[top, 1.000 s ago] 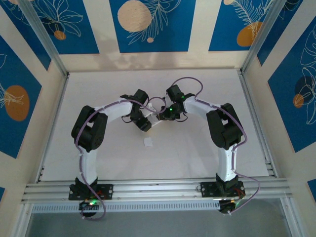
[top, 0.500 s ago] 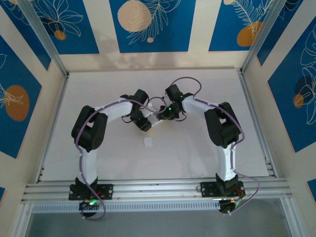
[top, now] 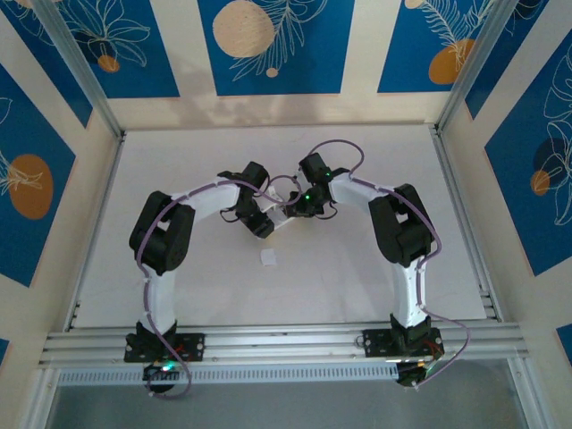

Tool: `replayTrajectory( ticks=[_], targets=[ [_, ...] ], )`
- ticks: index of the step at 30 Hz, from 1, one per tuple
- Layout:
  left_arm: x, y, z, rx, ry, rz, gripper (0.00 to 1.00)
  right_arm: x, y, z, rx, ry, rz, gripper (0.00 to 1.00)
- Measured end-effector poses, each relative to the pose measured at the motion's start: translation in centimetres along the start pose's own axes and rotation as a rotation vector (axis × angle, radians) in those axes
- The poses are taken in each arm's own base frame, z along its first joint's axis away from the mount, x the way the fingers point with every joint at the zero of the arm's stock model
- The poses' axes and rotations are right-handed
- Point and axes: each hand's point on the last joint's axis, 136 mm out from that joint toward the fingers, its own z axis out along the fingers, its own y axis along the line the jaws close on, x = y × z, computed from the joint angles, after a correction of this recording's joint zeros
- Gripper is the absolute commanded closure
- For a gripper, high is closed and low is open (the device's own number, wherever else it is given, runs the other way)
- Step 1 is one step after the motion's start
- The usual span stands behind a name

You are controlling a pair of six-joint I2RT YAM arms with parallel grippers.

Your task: Load the batteries into the remote control

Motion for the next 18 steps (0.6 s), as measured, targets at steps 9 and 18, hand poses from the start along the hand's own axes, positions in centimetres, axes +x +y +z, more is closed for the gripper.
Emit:
replayTrajectory(
  ticks=[9, 18],
  targets=[
    [0.01, 0.03, 0.01, 0.001, 0.003, -0.001, 0.46, -0.03, -0.06, 0.10, 0.009, 0.029, -0.017, 0.84],
    [0.02, 0.03, 0.03, 0.001, 0.003, -0.001, 0.46, -0.10, -0.16, 0.30, 0.018, 0.058, -0.046, 0.85]
  ],
)
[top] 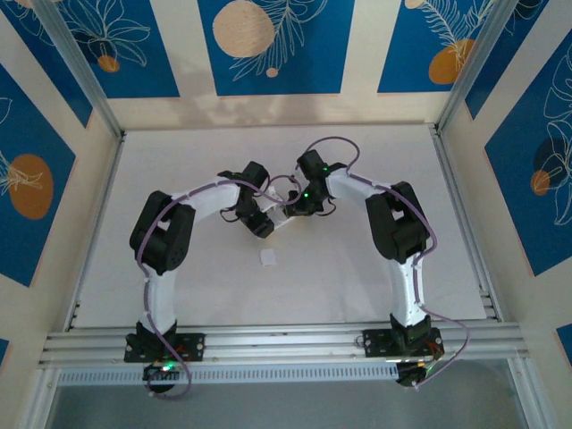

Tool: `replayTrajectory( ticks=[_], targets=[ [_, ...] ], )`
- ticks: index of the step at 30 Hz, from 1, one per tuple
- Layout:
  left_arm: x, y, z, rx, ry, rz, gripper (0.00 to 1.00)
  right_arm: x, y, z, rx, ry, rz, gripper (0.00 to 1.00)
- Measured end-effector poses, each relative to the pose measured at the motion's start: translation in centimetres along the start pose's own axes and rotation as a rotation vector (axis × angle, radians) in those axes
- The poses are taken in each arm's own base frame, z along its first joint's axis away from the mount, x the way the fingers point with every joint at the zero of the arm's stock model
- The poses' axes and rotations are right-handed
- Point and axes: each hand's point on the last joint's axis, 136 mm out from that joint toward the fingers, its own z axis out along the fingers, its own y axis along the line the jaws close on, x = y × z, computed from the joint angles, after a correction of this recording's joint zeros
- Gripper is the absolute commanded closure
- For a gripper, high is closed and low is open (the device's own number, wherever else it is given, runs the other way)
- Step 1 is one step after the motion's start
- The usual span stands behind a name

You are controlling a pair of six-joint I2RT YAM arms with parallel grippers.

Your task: Load the batteries into the remote control

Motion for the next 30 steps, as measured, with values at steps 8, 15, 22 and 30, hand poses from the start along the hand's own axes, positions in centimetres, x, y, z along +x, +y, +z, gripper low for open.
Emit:
replayTrajectory(
  ticks=[8, 15, 22, 30],
  targets=[
    [0.03, 0.01, 0.03, 0.000, 0.001, -0.001, 0.46, -0.02, -0.09, 0.22, -0.015, 0.043, 0.009, 0.87],
    [0.01, 0.04, -0.02, 0.001, 0.001, -0.001, 0.46, -0.11, -0.14, 0.29, -0.017, 0.069, 0.014, 0.88],
    [0.02, 0.03, -0.02, 0.001, 0.002, -0.002, 0.46, -0.16, -0.48, 0.45, 0.037, 0.123, 0.037, 0.90],
    [-0.01, 0.02, -0.05, 0.001, 0.001, -0.002, 0.46, -0.86, -0.65, 0.94, 0.112, 0.154, 0.029, 0.91]
  ],
)
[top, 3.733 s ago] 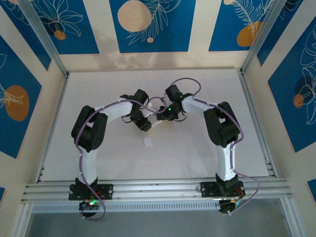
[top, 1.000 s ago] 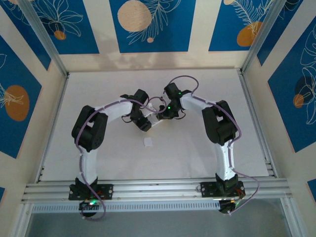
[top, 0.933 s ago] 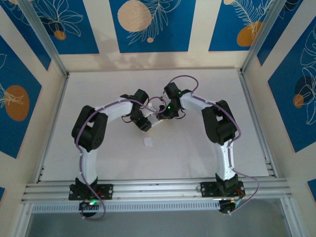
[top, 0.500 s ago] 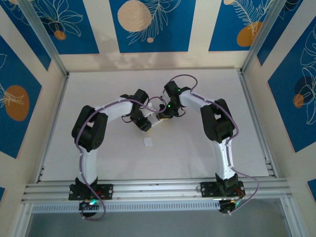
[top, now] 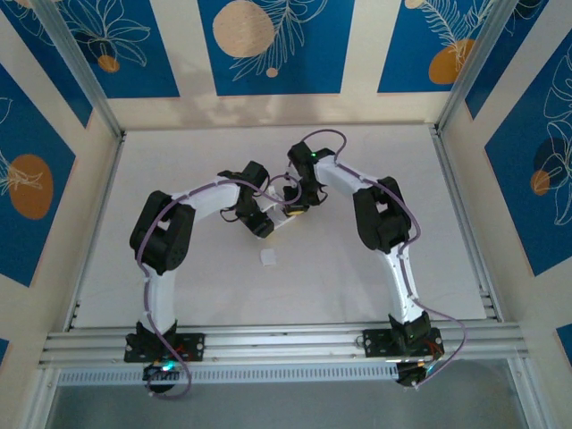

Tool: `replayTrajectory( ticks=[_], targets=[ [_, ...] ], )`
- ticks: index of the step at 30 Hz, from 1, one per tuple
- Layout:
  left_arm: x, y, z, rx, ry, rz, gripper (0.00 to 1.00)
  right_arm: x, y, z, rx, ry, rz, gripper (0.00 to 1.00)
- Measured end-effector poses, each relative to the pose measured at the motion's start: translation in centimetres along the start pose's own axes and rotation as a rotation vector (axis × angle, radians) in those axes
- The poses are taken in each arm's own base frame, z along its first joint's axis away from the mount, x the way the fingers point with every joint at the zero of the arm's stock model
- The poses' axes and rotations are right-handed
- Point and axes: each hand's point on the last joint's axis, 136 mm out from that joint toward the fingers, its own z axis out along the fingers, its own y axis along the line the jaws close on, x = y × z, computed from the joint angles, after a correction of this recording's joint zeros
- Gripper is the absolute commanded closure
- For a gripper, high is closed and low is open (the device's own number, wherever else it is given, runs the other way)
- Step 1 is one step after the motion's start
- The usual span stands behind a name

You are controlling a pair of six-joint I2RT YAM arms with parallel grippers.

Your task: Load the batteries into the remote control

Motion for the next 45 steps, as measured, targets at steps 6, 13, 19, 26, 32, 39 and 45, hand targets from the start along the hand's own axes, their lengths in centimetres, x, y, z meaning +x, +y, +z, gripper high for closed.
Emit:
replayTrajectory(
  ticks=[6, 13, 19, 26, 32, 39, 45],
  targets=[
    [0.0, 0.0, 0.0, 0.002, 0.000, -0.001, 0.46, 0.0, 0.0, -0.1, 0.011, 0.015, 0.001, 0.91],
    [0.0, 0.0, 0.0, 0.002, -0.001, 0.000, 0.46, 0.1, -0.2, -0.6, -0.006, -0.028, 0.000, 0.88],
    [0.0, 0.0, 0.0, 0.003, -0.001, 0.000, 0.46, 0.0, 0.1, -1.6, -0.054, -0.072, 0.015, 0.84],
    [0.0, 0.0, 0.1, 0.003, 0.000, -0.001, 0.46, -1.7, 1.7, -2.2, -0.151, -0.136, 0.003, 0.81],
    [0.0, 0.0, 0.1, 0.003, 0.000, -0.001, 0.46, -1.6, 1.6, -0.5, -0.181, -0.108, 0.008, 0.82],
    [0.0, 0.0, 0.1, 0.005, 0.002, -0.001, 0.46, -1.4, 1.7, 0.1, -0.205, -0.091, 0.014, 0.83],
    [0.0, -0.1, 0.1, 0.007, 0.003, -0.001, 0.46, -1.4, 1.6, 0.2, -0.152, -0.090, 0.006, 0.85]
  ],
)
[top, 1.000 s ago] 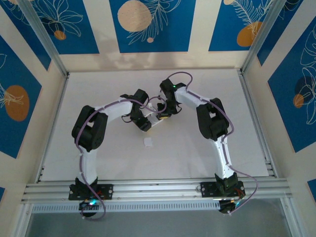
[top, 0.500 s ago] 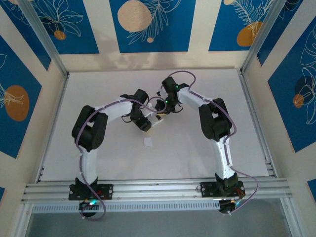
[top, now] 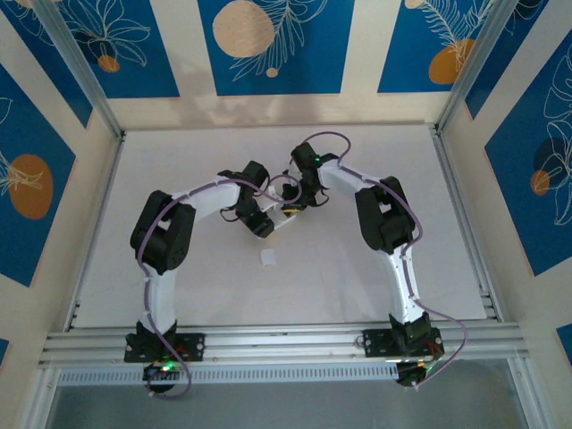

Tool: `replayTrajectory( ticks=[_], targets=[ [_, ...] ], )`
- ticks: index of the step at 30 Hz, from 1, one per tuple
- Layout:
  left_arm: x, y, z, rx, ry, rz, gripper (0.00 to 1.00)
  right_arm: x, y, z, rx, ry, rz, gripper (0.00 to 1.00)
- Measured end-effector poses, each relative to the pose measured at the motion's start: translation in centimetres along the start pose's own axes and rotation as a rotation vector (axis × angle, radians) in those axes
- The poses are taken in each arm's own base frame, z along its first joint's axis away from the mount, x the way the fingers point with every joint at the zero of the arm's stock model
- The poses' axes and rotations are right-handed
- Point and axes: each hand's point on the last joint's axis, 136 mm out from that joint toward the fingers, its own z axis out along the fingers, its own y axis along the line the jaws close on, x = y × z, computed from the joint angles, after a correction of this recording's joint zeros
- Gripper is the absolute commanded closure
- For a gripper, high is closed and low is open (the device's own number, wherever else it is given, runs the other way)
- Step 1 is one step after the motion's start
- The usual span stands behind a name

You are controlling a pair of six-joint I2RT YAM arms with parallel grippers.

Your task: Load the batteries into the remote control

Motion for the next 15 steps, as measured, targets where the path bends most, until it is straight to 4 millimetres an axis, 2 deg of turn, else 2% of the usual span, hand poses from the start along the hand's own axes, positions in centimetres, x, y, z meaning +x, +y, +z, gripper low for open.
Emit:
replayTrajectory(
  ticks=[5, 8, 11, 15],
  targets=[
    [0.0, 0.0, 0.0, 0.000, -0.001, 0.000, 0.46, -0.1, -0.2, -0.4, -0.012, -0.011, 0.012, 0.84],
    [0.0, 0.0, 0.0, -0.001, -0.001, 0.002, 0.45, 0.5, -0.3, -1.7, -0.032, -0.021, 0.039, 0.83],
    [0.1, 0.3, 0.0, -0.017, 0.005, 0.022, 0.44, 0.7, -0.5, -4.6, -0.067, -0.065, 0.079, 0.82],
    [0.3, 0.7, 0.1, -0.047, 0.004, 0.097, 0.39, 0.7, -0.9, -9.7, -0.115, -0.169, 0.128, 0.81]
  ],
)
